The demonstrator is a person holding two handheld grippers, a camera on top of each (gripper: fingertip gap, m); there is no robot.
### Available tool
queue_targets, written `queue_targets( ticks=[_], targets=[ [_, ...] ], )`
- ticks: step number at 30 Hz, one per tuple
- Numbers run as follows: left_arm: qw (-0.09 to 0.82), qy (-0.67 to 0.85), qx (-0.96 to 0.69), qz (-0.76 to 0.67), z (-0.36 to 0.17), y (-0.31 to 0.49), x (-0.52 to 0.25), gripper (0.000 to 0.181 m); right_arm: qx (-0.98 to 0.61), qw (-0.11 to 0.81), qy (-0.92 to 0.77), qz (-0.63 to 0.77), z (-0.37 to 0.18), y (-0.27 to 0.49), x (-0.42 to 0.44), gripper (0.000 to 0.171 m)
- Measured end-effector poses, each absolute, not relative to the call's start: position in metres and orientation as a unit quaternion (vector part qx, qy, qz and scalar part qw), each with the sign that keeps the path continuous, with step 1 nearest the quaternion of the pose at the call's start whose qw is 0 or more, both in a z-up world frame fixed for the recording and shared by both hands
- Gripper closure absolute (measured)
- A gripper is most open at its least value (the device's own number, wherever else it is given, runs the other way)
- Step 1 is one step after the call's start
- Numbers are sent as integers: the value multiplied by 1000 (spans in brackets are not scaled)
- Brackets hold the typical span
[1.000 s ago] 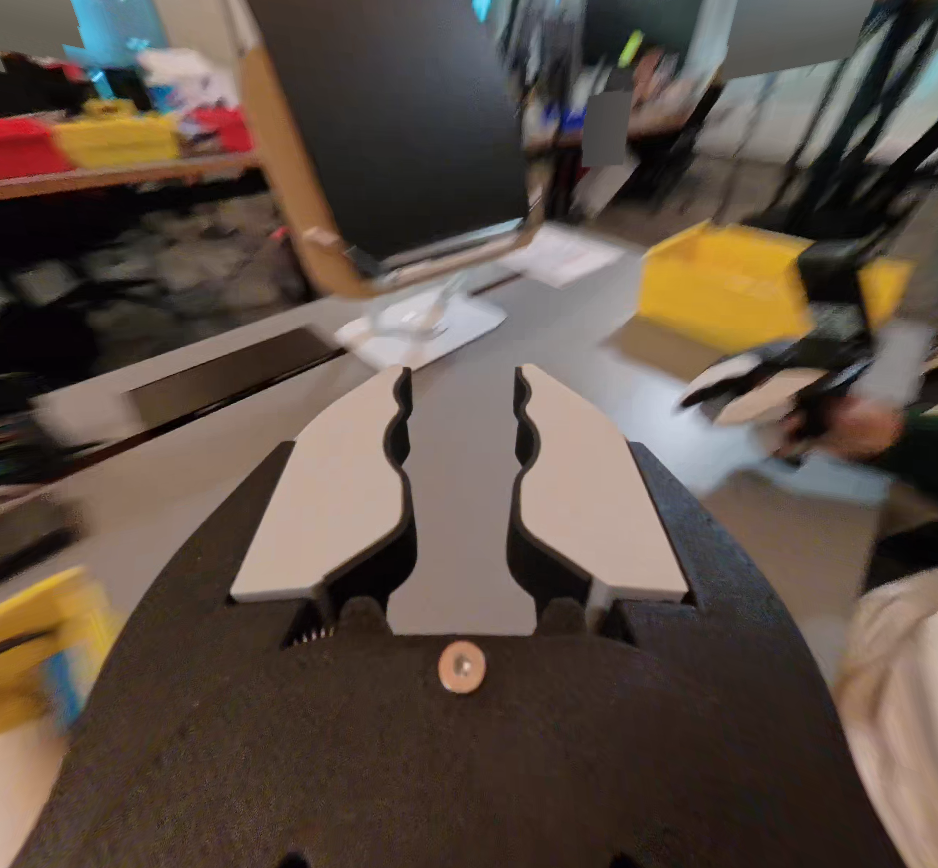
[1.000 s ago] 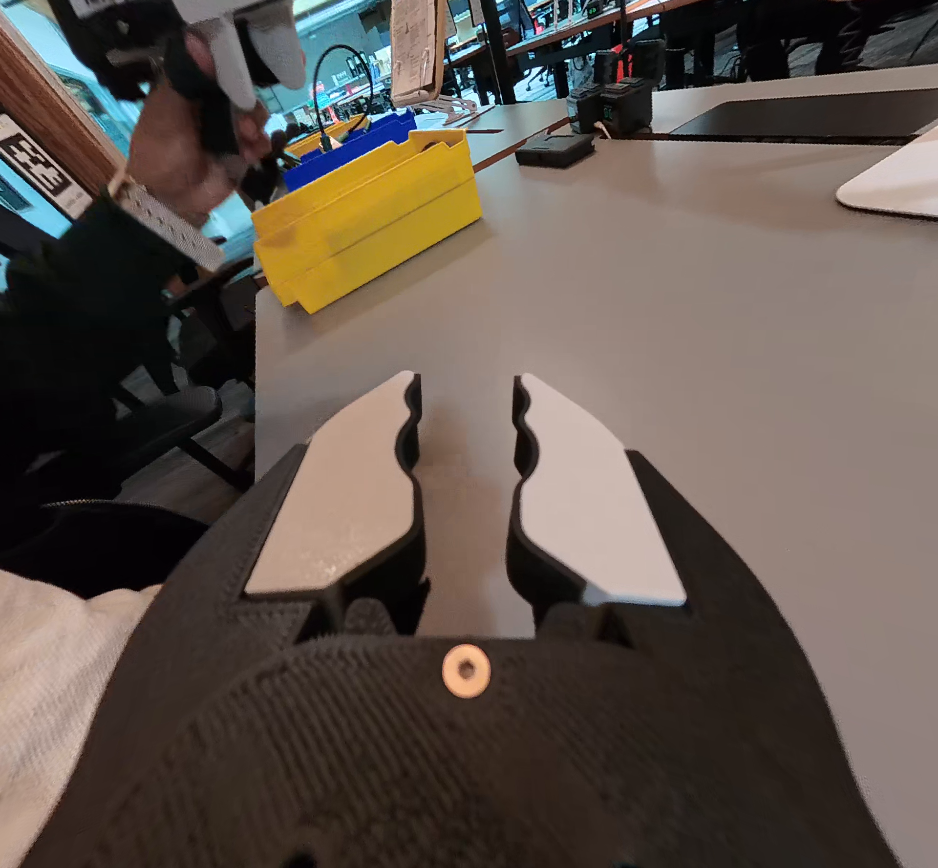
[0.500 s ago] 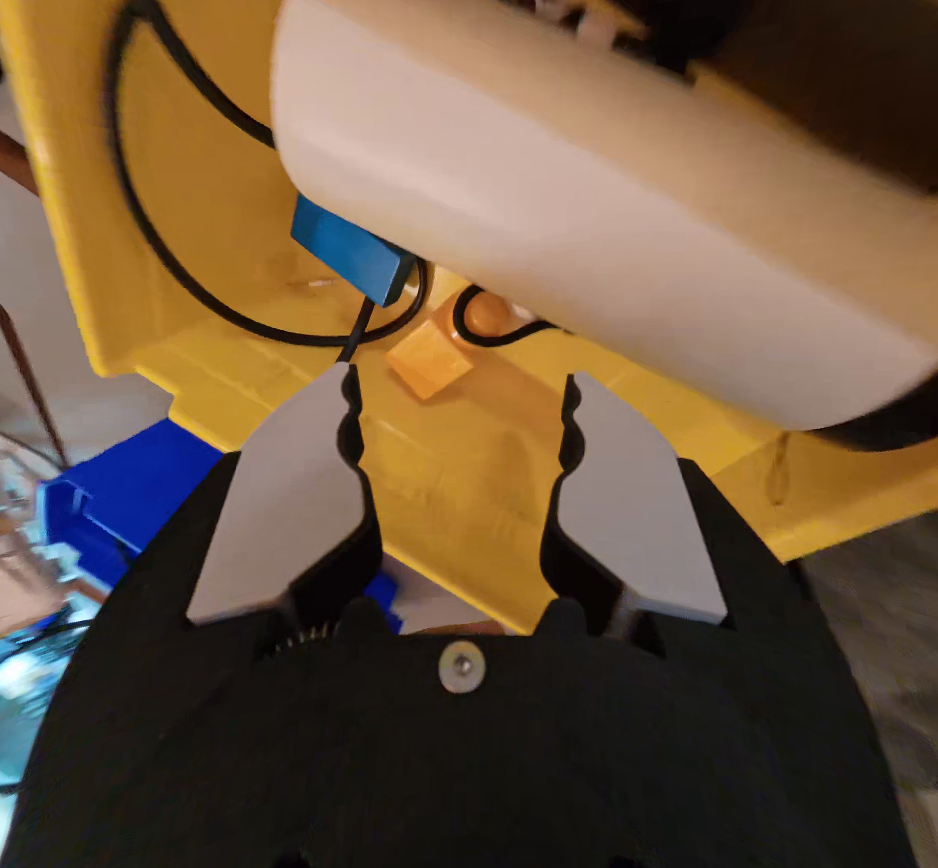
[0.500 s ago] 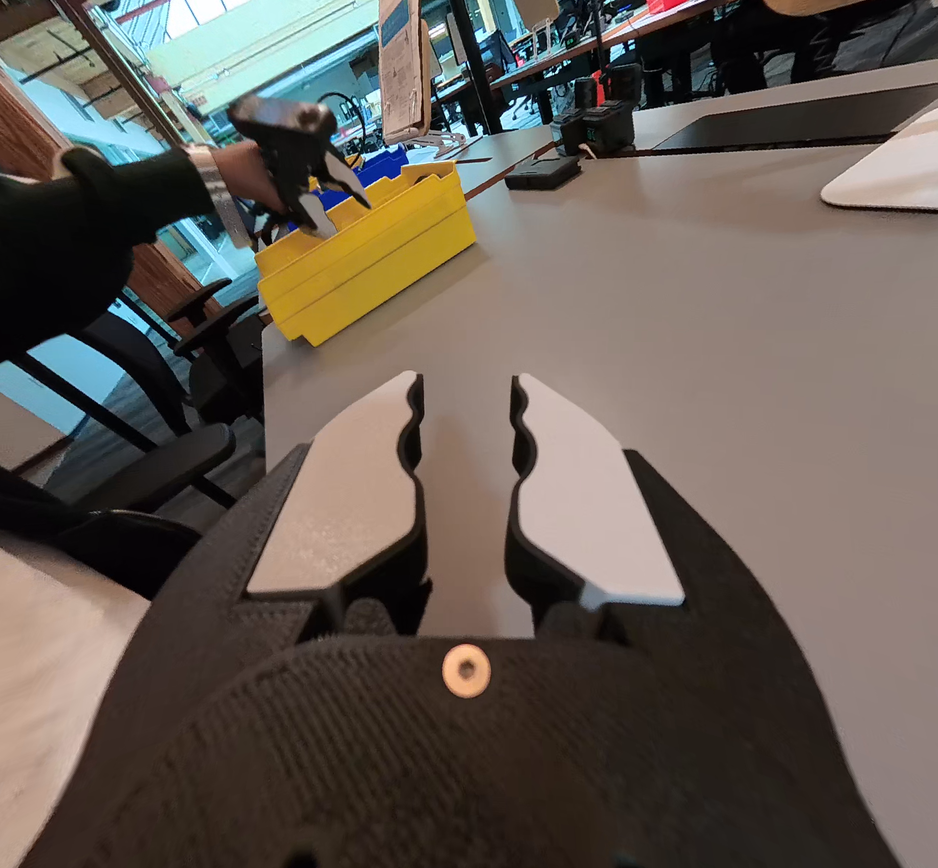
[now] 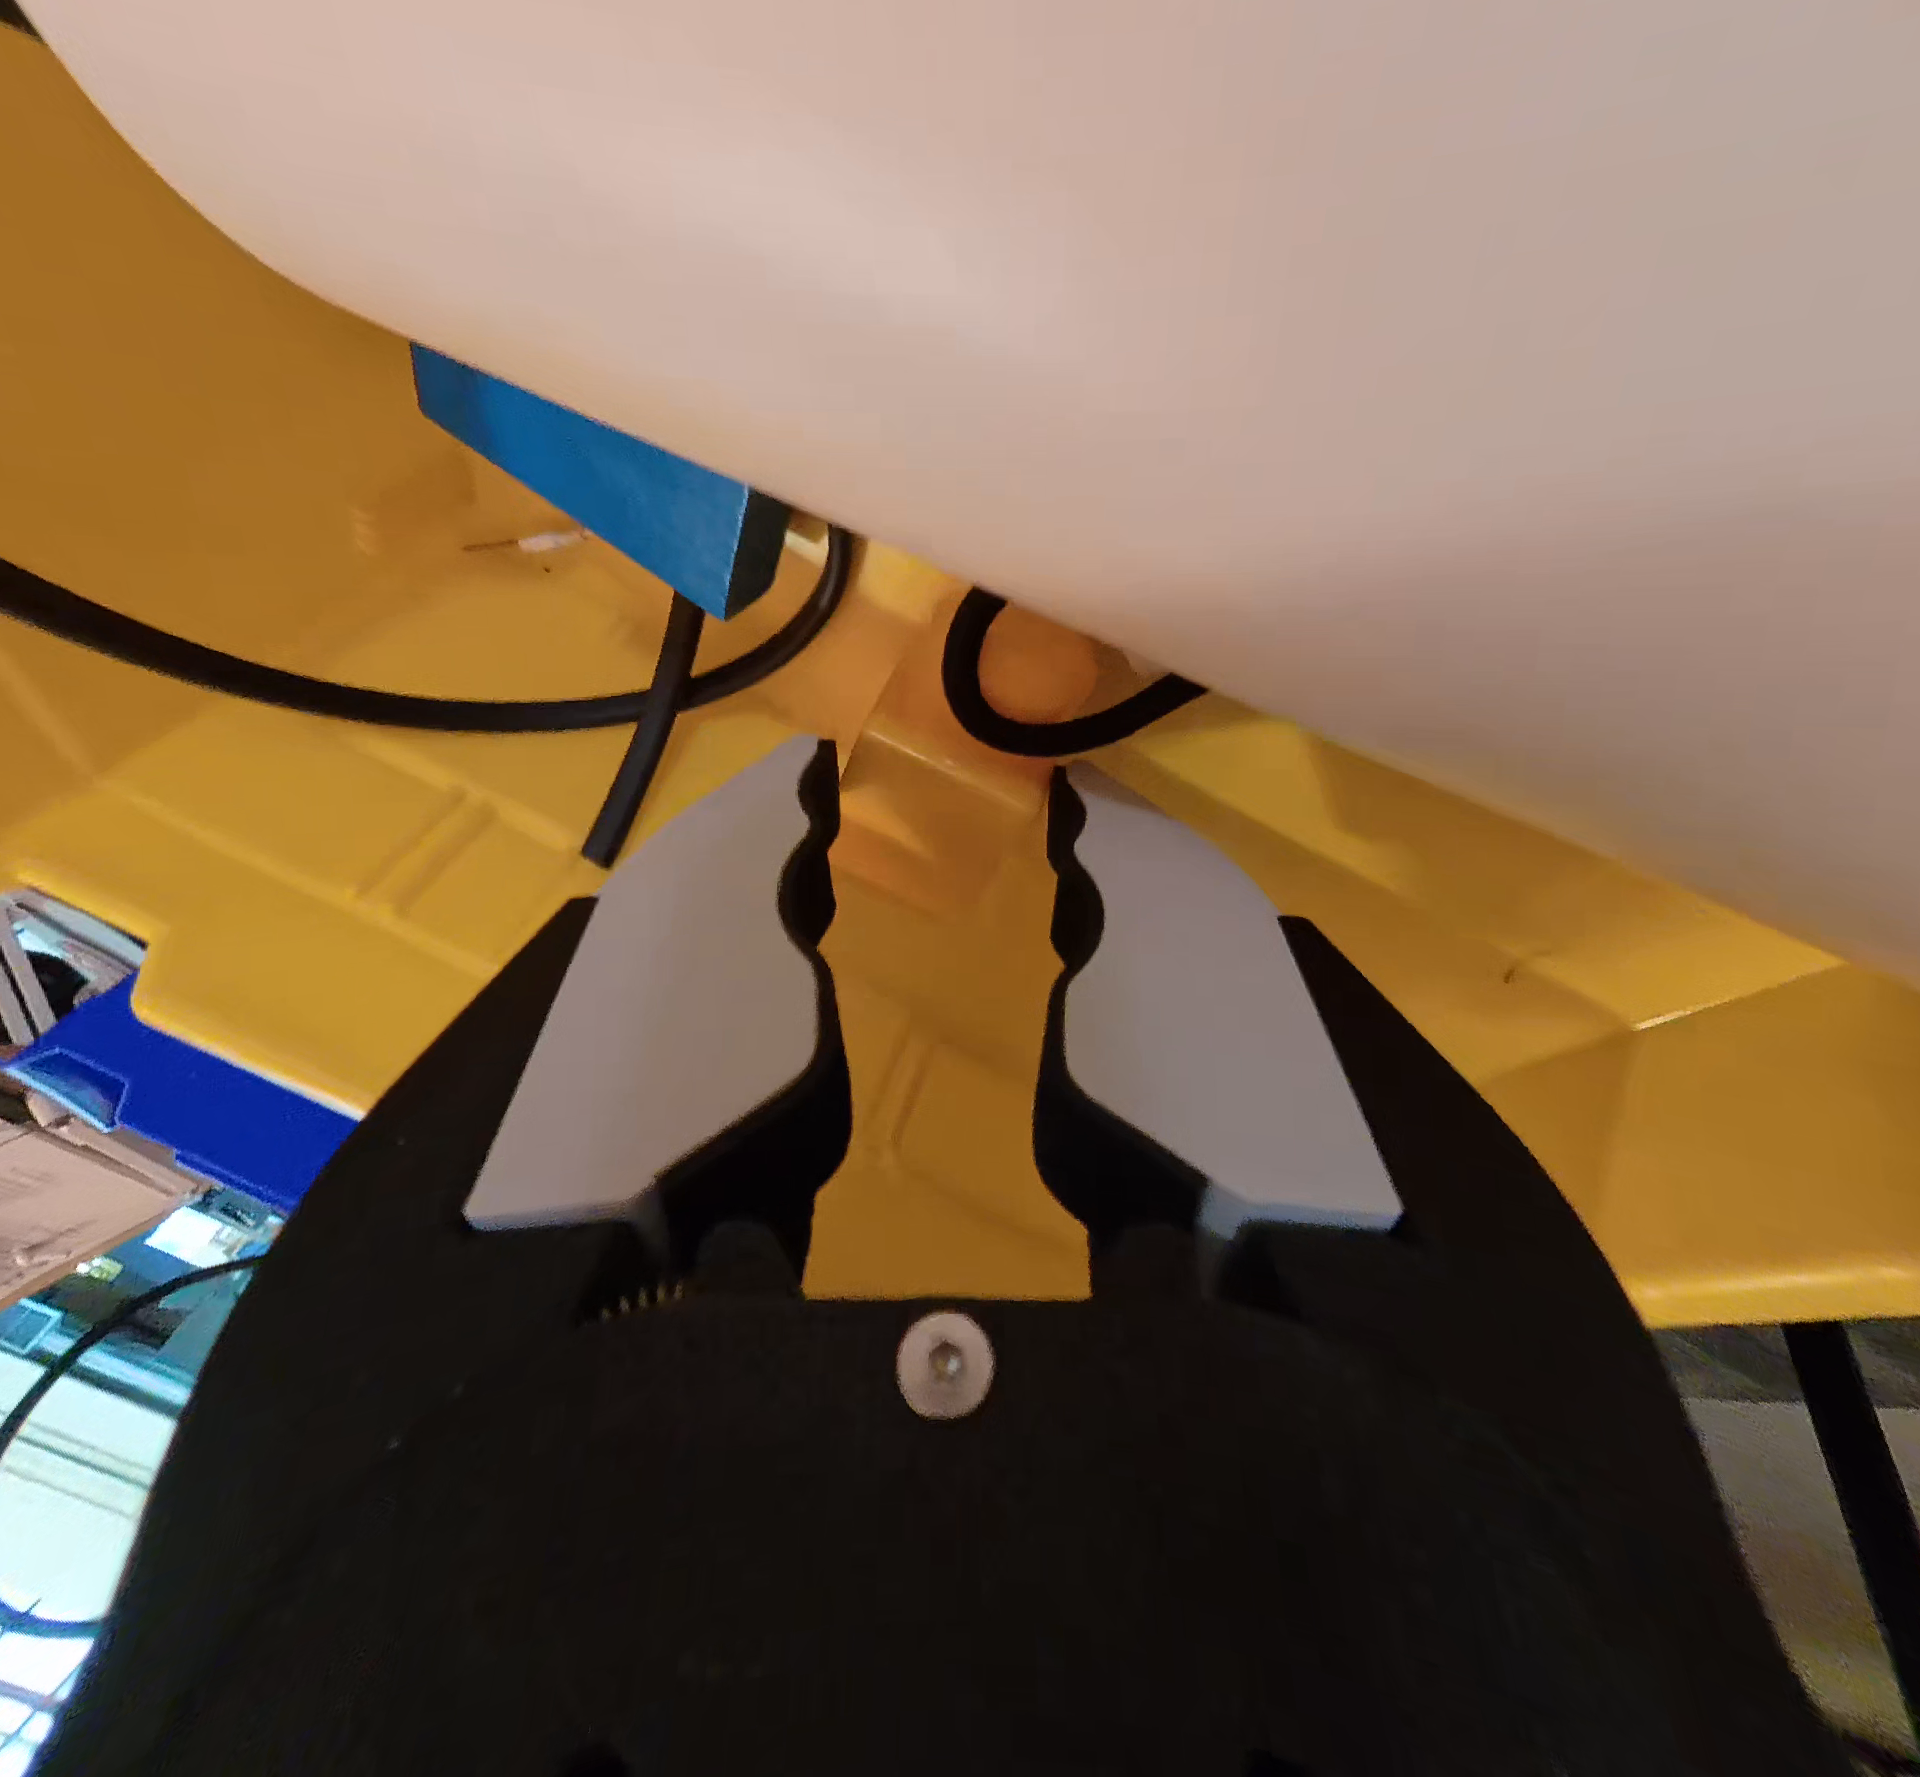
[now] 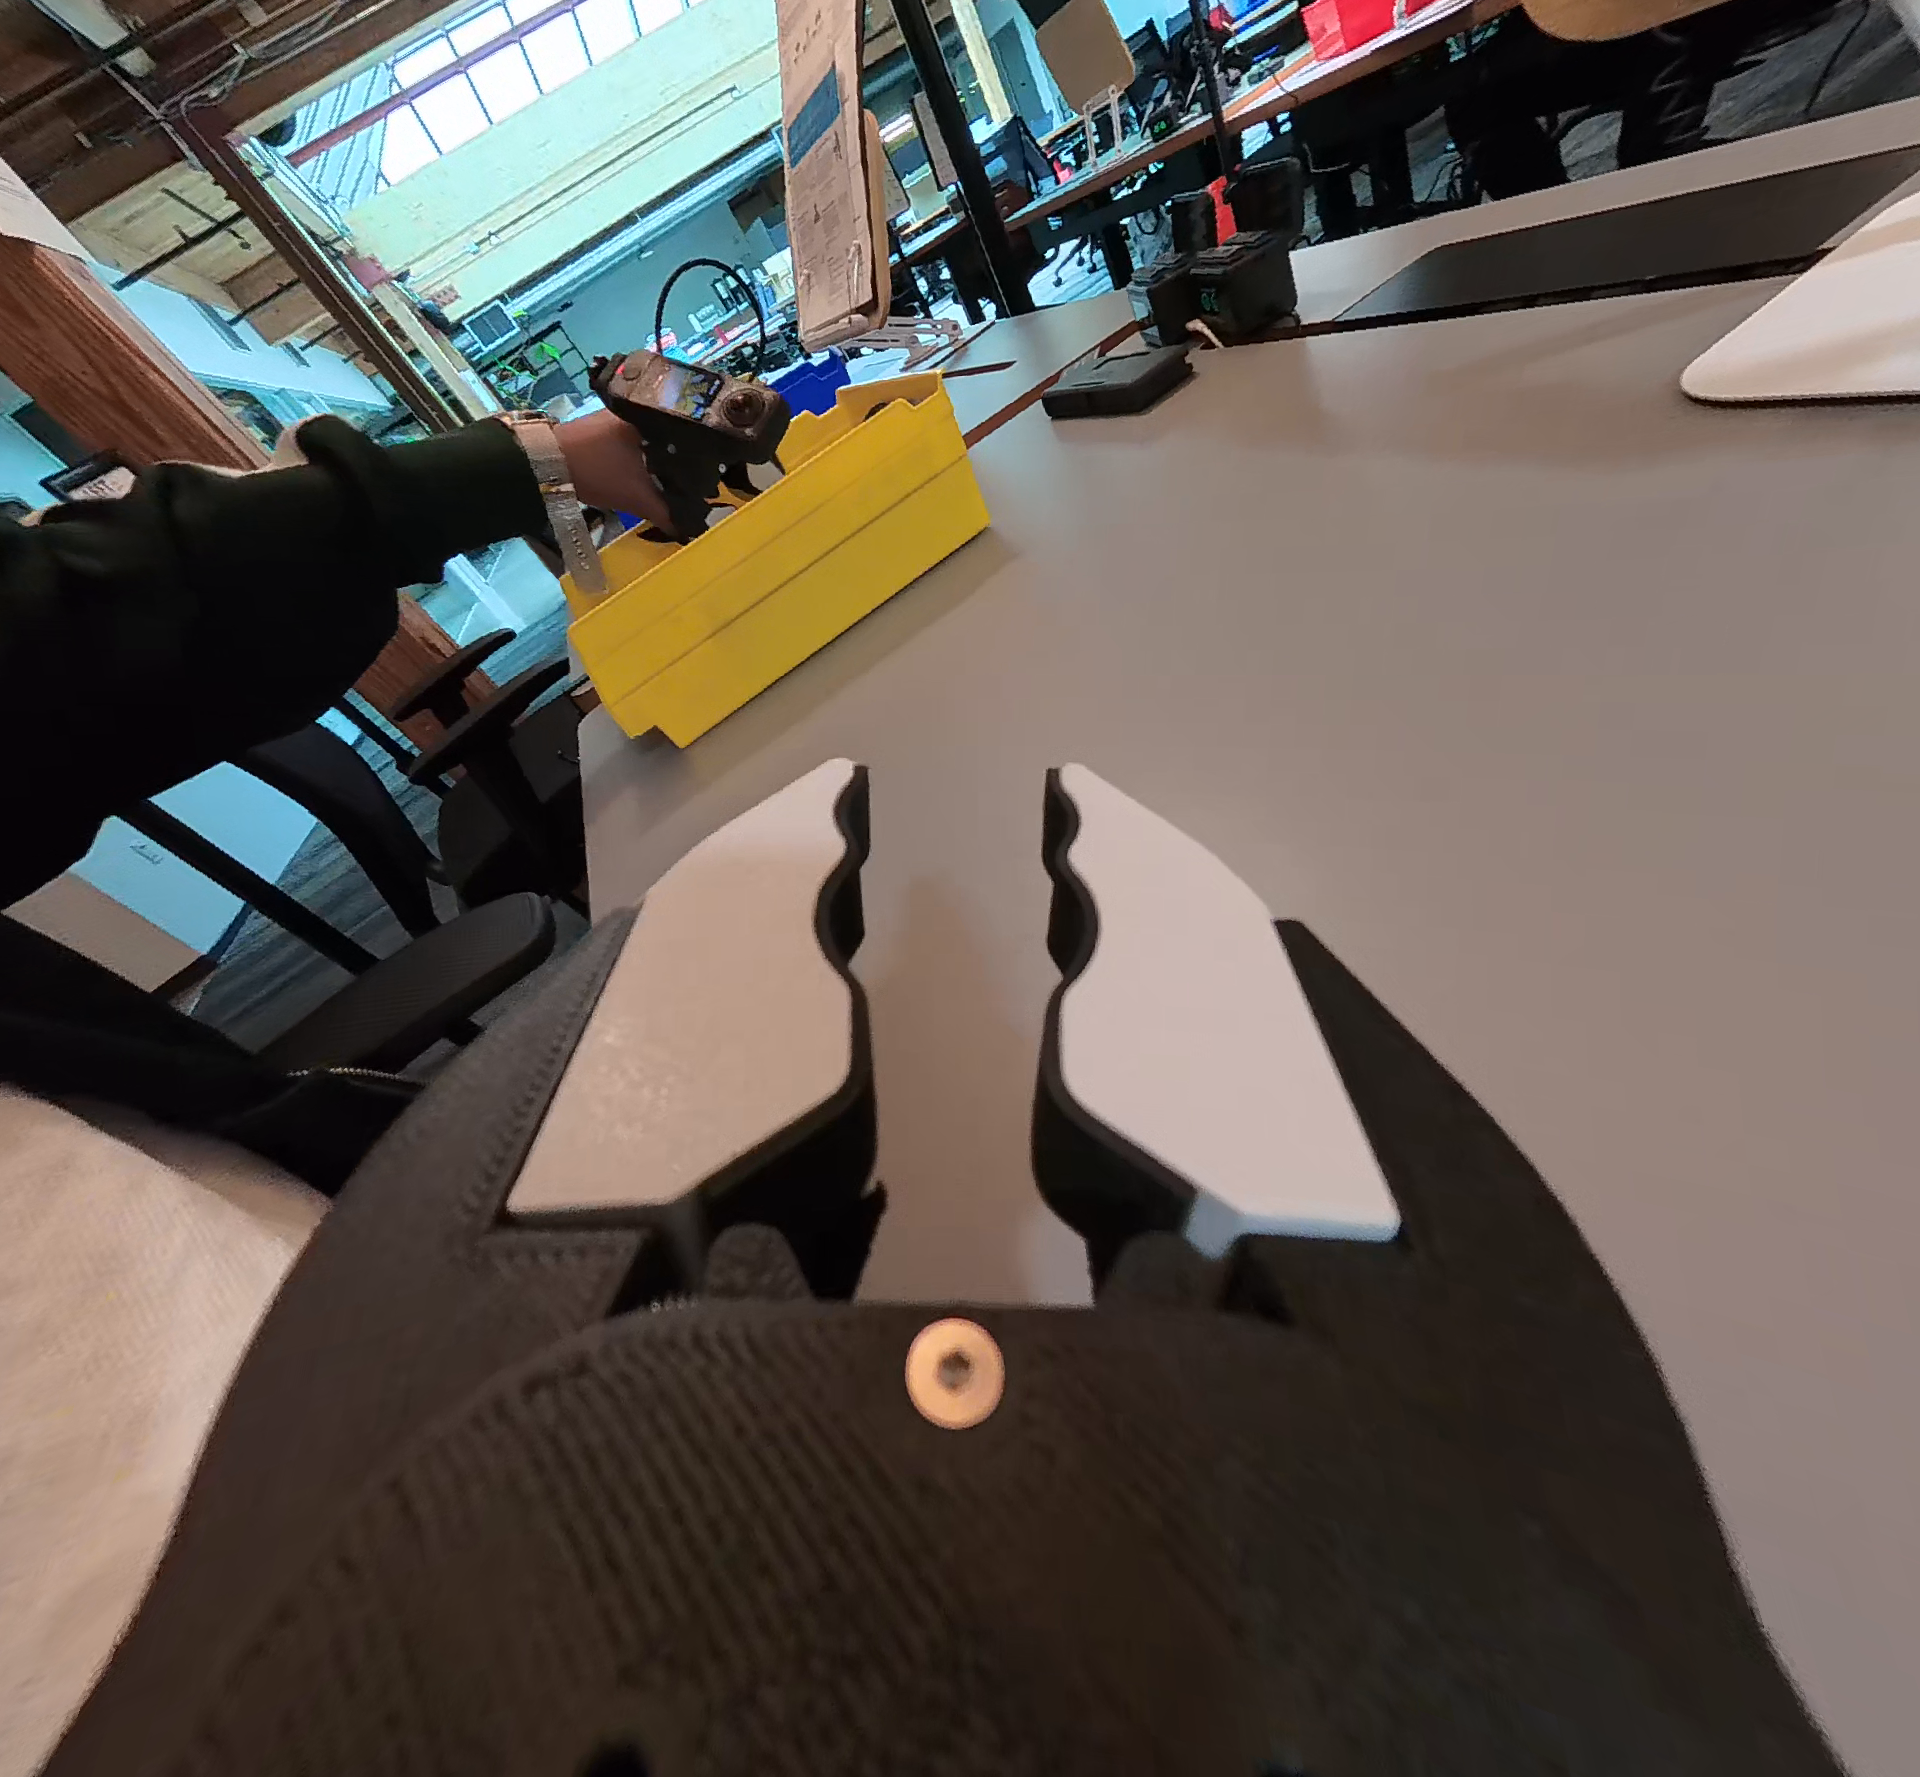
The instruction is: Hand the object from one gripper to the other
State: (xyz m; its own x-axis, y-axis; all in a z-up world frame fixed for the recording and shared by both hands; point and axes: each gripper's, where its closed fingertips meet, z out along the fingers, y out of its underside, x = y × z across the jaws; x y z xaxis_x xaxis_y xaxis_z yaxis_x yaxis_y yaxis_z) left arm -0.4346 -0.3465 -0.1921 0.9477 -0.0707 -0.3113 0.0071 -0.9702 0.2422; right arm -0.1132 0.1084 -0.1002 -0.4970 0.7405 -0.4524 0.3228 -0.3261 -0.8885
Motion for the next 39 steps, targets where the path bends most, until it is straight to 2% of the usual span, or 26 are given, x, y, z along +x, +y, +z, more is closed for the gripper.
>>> queue_targets(
  ticks=[4,11,14,19,23,29,34,39],
  targets=[
    [86,12,976,-198,-162,-345,-434,144,-473,150,-555,667,-98,109,-111,139],
    [-61,121,947,-292,-54,-341,-436,145,-477,134,-537,683,-96,114,-109,139],
    [-211,160,933,-246,-22,-293,-412,145,-475,128,-534,688,-95,113,-108,139],
    [-431,133,885,-119,10,-159,-331,145,-466,139,-542,685,-94,113,-106,141],
    [-518,70,852,2,-5,-50,-247,145,-441,180,-571,669,-88,112,-101,142],
    [-543,-5,831,120,-78,63,-145,145,-355,256,-620,652,-72,104,-83,141],
    [-564,-18,806,178,-112,92,-93,145,-322,277,-642,639,-76,102,-76,140],
    [-557,-42,807,189,-115,91,-74,145,-300,277,-647,643,-76,96,-72,138]
  ],
)
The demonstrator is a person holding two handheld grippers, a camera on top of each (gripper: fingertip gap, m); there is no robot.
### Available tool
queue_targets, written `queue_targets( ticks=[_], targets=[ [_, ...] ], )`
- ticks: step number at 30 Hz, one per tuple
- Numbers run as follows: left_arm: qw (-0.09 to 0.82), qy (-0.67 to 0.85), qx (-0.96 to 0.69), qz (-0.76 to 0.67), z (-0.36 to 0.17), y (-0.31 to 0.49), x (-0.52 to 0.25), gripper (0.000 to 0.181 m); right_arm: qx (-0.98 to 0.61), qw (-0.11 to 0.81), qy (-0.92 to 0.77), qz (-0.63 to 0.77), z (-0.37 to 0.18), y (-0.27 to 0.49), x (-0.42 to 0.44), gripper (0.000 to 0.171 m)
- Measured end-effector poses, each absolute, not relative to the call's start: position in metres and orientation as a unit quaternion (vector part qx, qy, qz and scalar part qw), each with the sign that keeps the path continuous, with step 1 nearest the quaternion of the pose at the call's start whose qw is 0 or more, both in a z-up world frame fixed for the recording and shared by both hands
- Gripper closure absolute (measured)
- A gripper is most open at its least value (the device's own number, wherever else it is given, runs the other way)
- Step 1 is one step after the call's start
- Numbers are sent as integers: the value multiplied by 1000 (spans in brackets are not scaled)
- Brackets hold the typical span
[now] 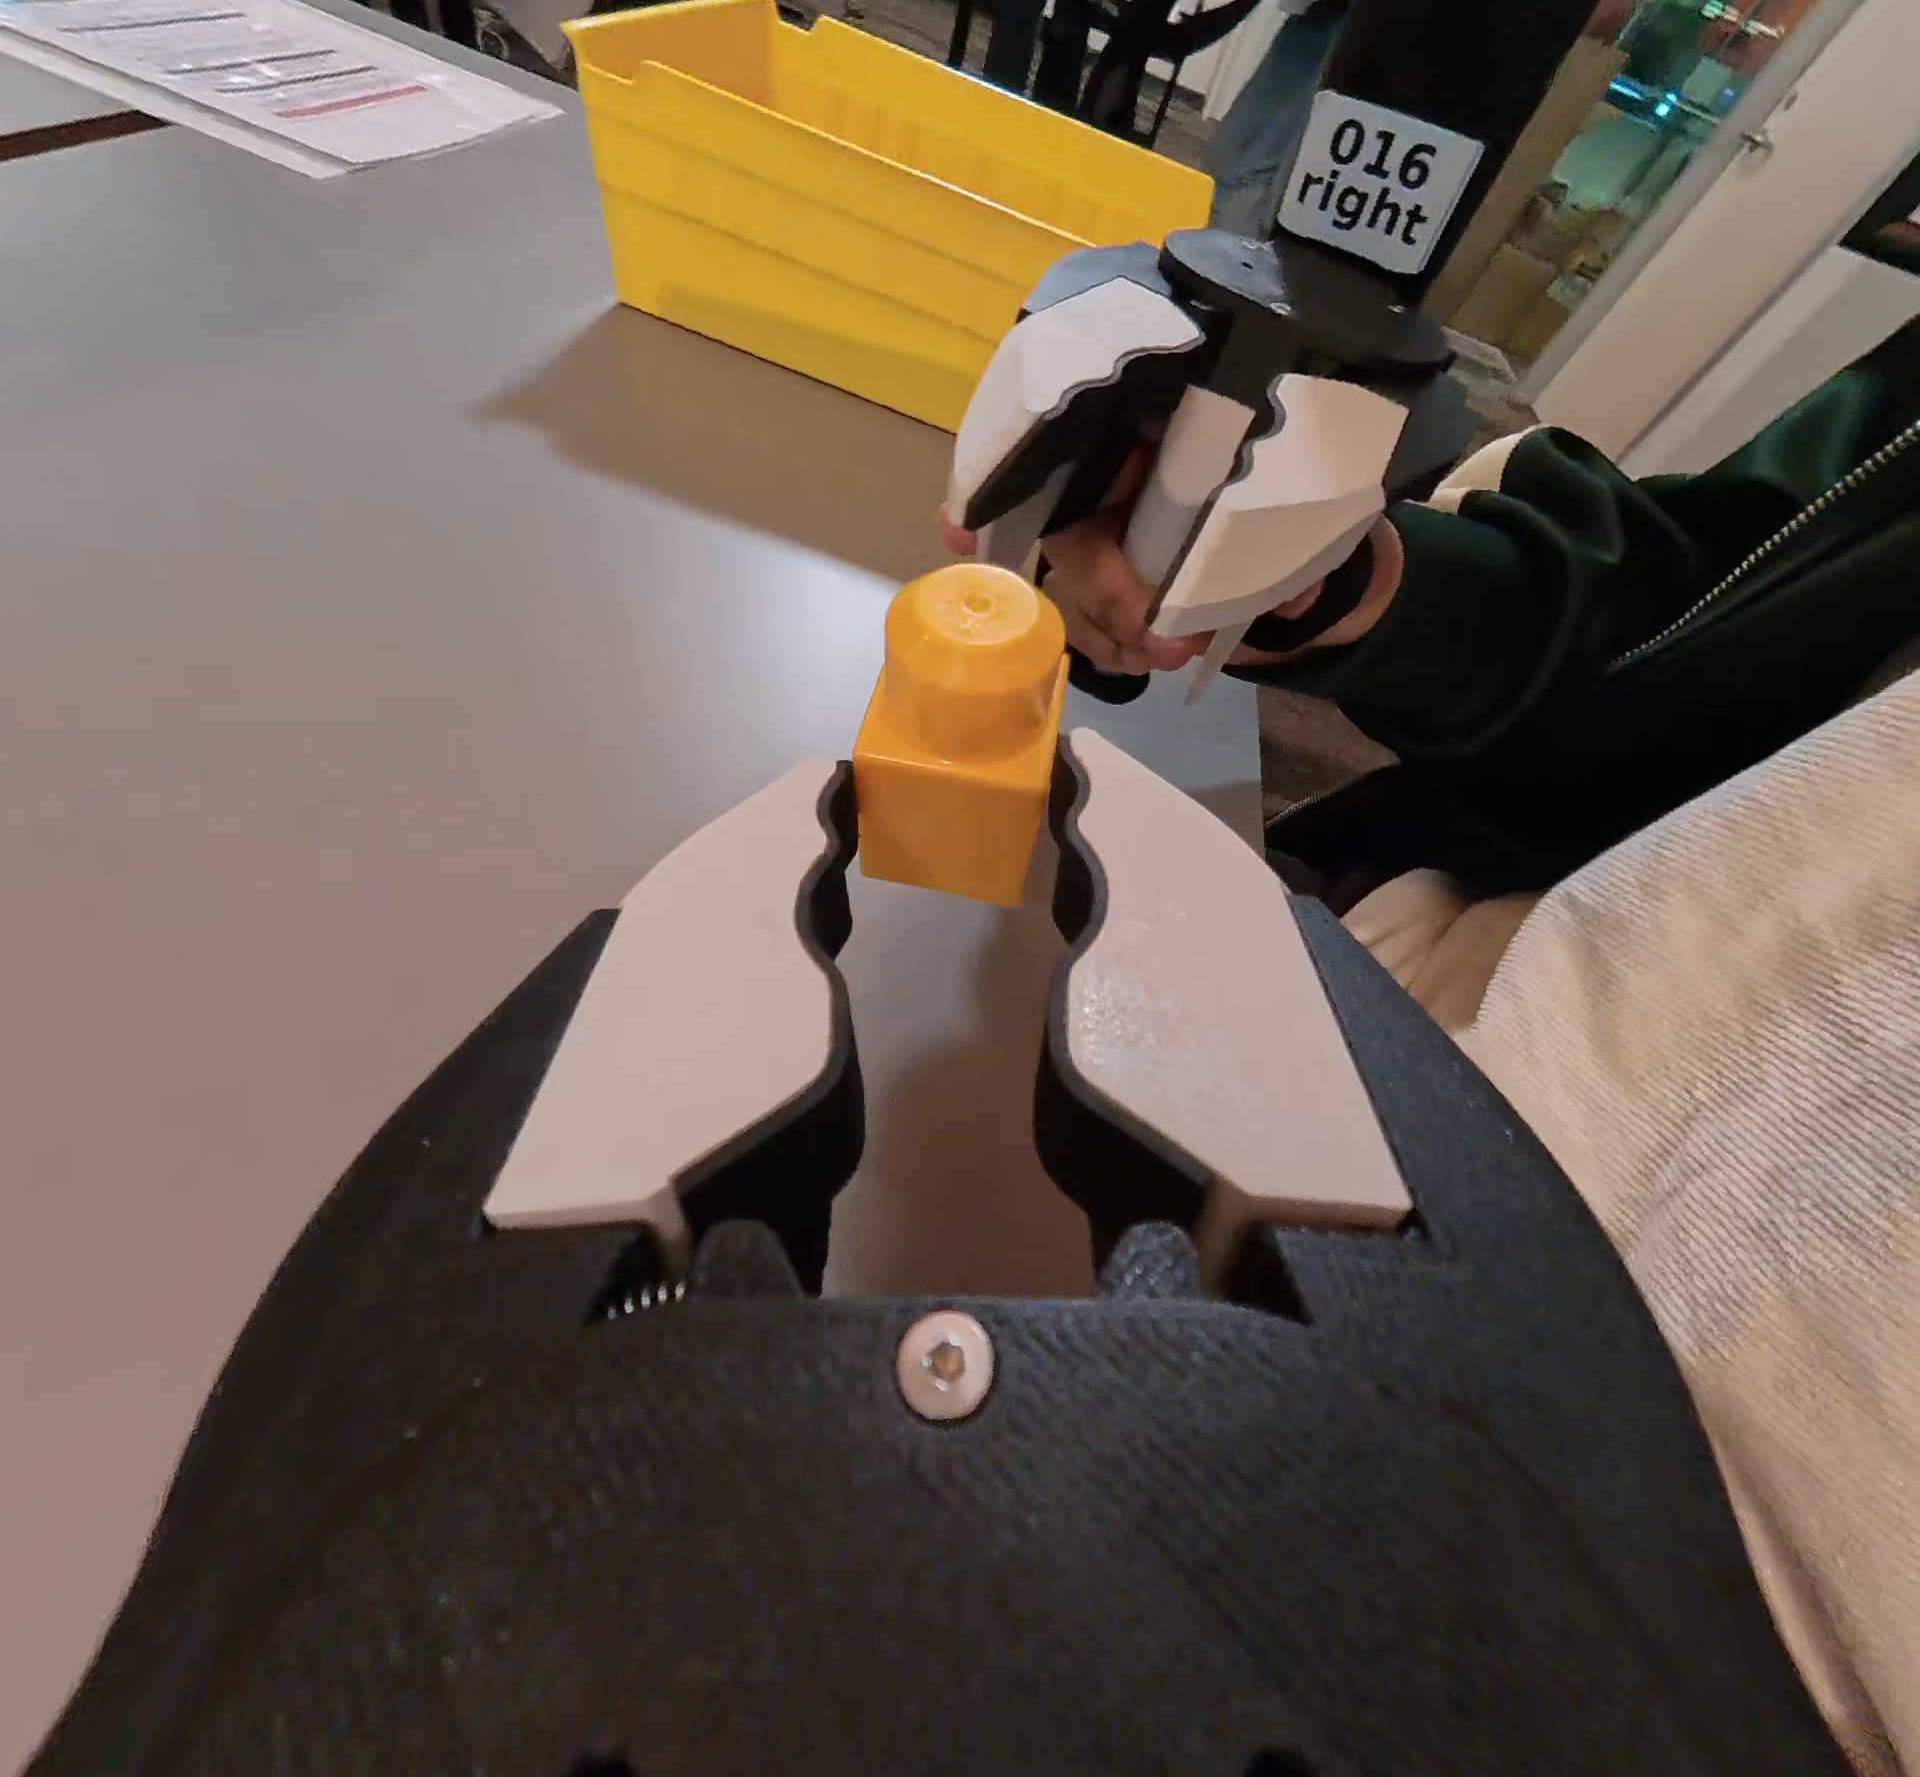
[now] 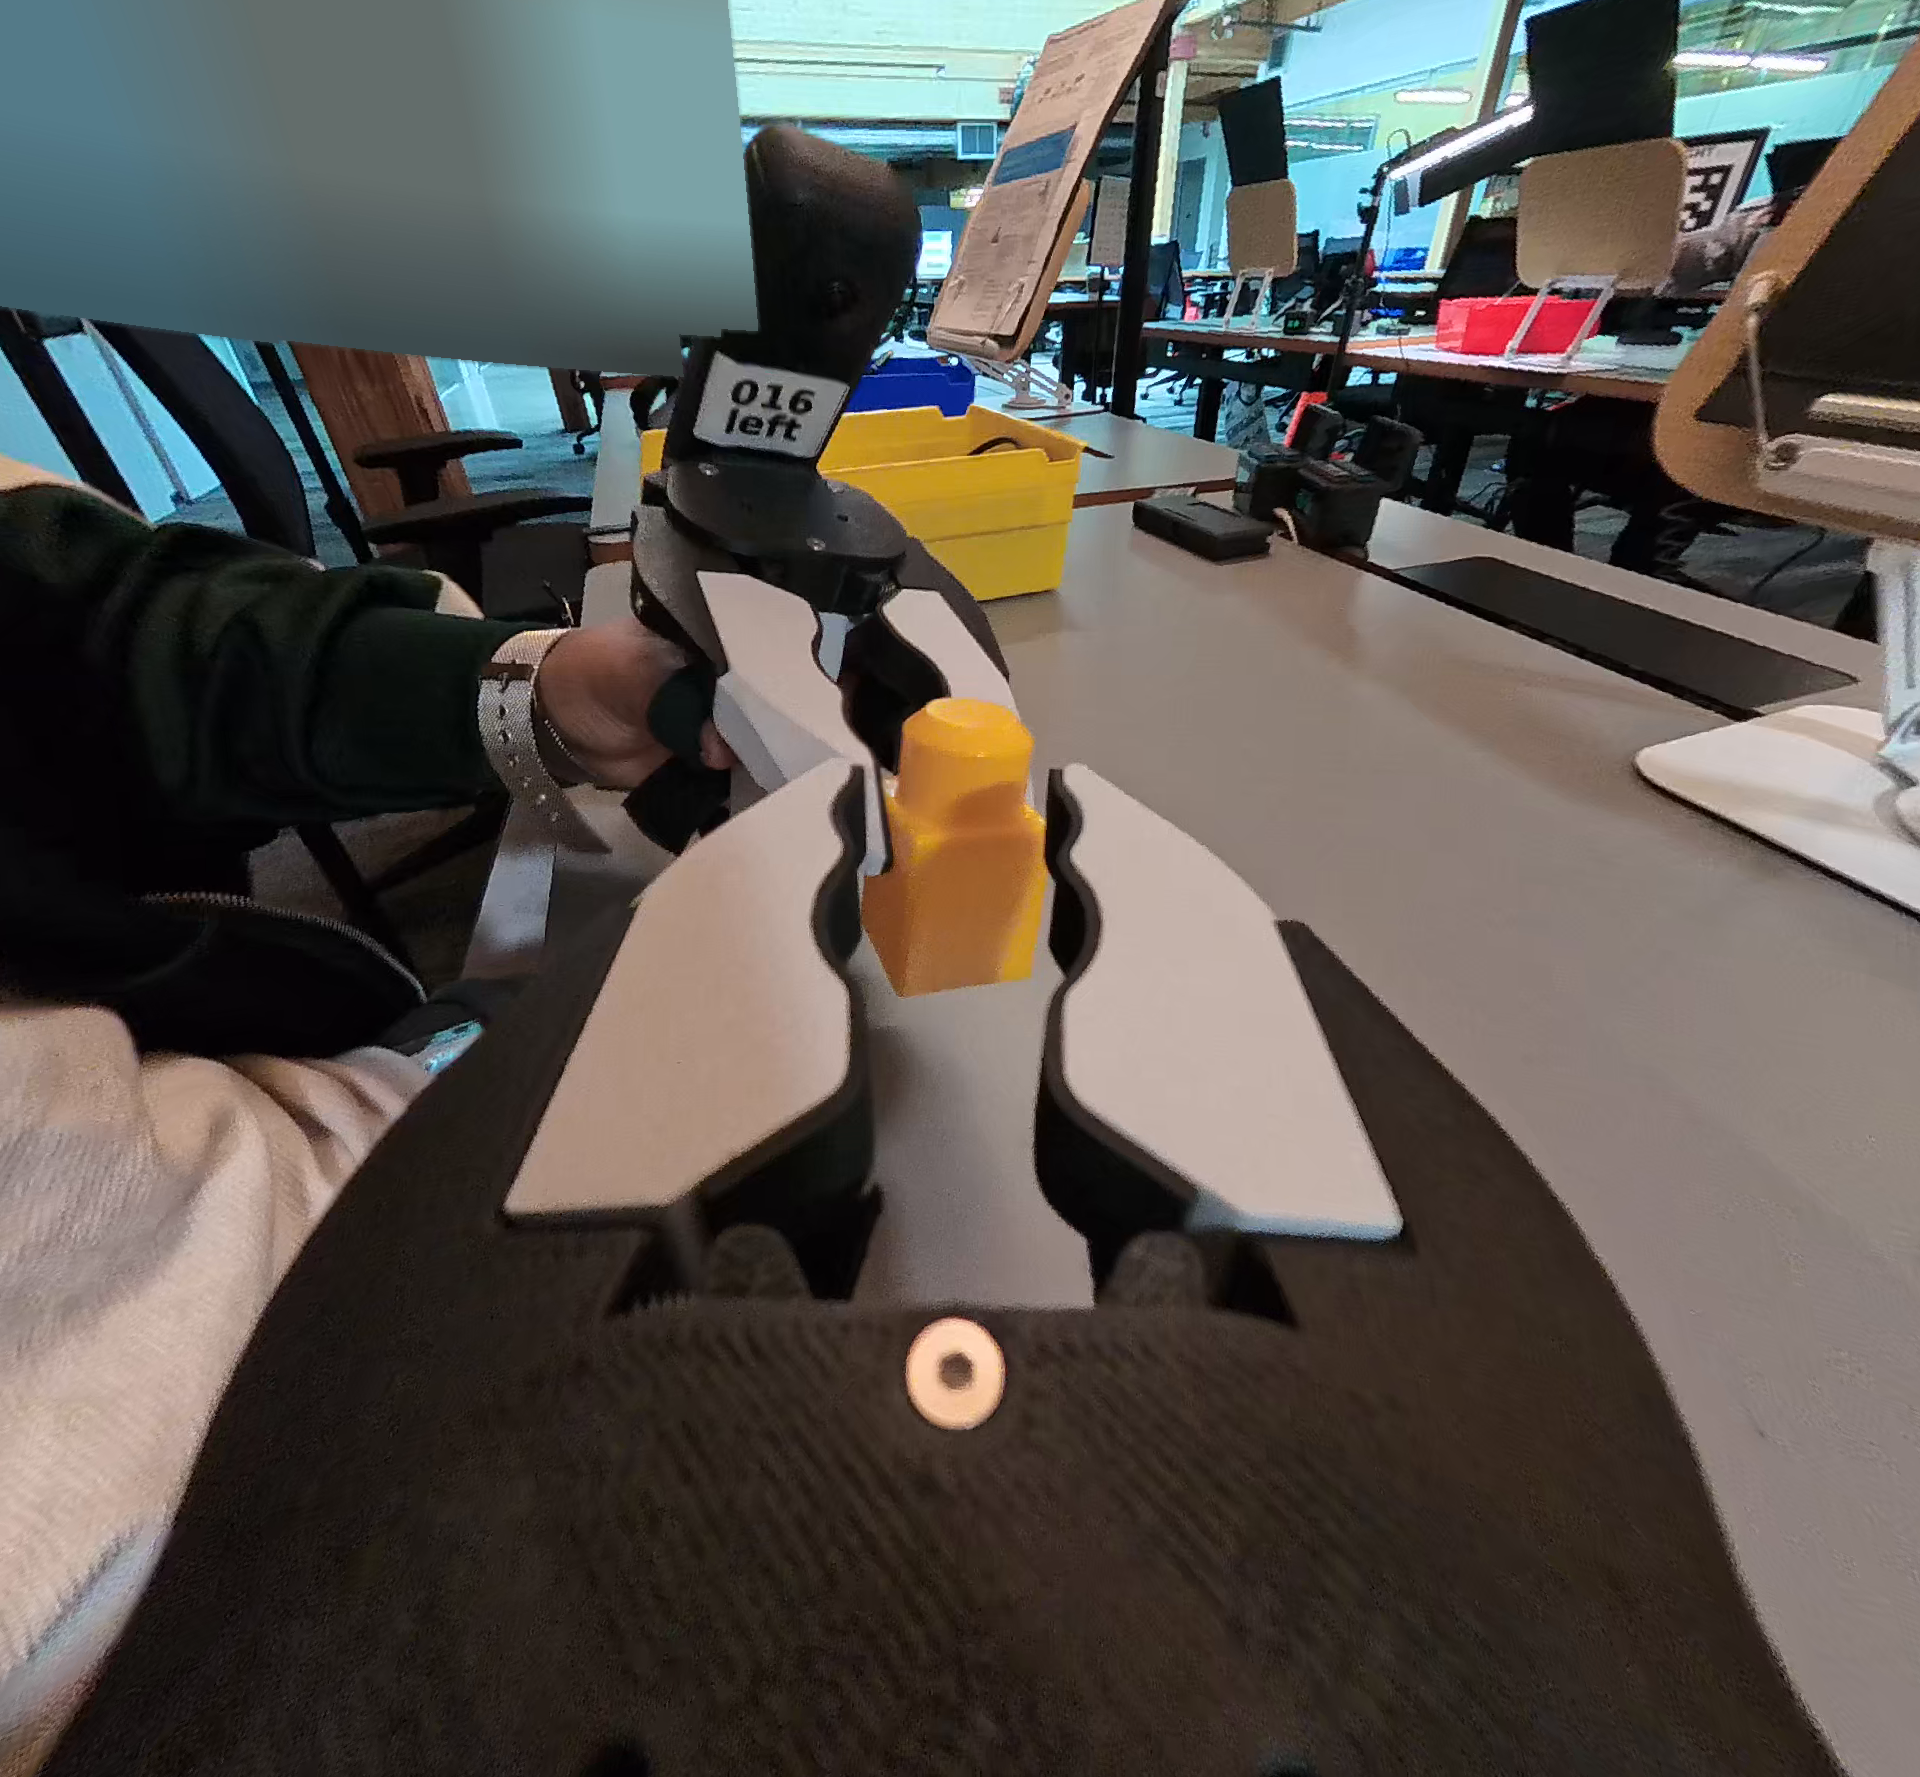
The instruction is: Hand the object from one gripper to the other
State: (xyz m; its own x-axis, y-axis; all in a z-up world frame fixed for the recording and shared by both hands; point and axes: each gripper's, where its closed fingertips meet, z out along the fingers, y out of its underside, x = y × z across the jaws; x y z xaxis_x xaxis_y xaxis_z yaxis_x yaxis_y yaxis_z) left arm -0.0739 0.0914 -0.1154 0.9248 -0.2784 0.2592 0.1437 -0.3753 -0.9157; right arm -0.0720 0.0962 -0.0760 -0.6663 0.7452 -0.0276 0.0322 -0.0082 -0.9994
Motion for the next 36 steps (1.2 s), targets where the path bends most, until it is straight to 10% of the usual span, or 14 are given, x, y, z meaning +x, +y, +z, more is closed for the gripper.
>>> queue_targets(
  ticks=[21,27,36],
  targets=[
    [556,128,-804,-167,-118,84,-50,146,-272,234,-684,635,-88,70,-65,142],
    [551,139,-806,-166,-128,85,-49,113,-288,213,-627,692,-68,86,-63,142],
    [564,175,-786,-184,-129,86,-33,114,-274,165,-628,709,-67,76,-55,142]
  ],
)
